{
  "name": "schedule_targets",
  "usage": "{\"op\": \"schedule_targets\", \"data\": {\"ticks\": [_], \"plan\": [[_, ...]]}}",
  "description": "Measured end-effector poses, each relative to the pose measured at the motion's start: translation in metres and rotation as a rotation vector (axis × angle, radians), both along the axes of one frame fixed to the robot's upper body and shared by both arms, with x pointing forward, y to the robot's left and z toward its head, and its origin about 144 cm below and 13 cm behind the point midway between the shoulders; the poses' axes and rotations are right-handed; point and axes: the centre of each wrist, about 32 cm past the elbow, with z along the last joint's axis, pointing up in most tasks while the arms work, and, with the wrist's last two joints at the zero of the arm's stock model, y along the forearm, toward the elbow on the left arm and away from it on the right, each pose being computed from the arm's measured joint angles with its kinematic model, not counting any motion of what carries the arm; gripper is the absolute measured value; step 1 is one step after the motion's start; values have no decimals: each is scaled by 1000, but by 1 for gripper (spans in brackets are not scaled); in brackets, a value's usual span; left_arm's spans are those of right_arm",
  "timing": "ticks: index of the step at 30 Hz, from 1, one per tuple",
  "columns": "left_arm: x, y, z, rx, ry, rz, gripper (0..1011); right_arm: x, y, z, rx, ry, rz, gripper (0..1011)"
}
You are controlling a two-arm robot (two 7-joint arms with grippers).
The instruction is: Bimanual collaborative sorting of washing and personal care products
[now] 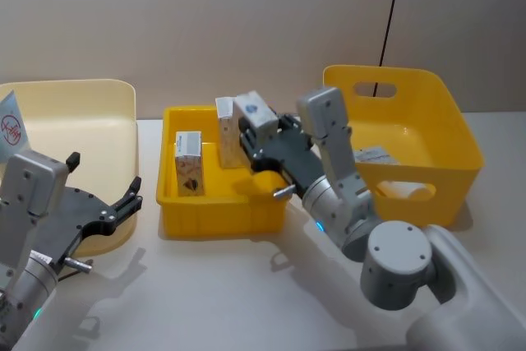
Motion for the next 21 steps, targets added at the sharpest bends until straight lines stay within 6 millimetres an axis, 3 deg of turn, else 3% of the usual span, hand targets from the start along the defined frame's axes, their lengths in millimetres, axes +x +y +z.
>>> {"op": "schedule_targets", "data": {"ticks": [21], "plan": [[0, 0, 0, 0, 0, 0, 1000, -4, -33, 31, 113, -273, -102, 444]]}}
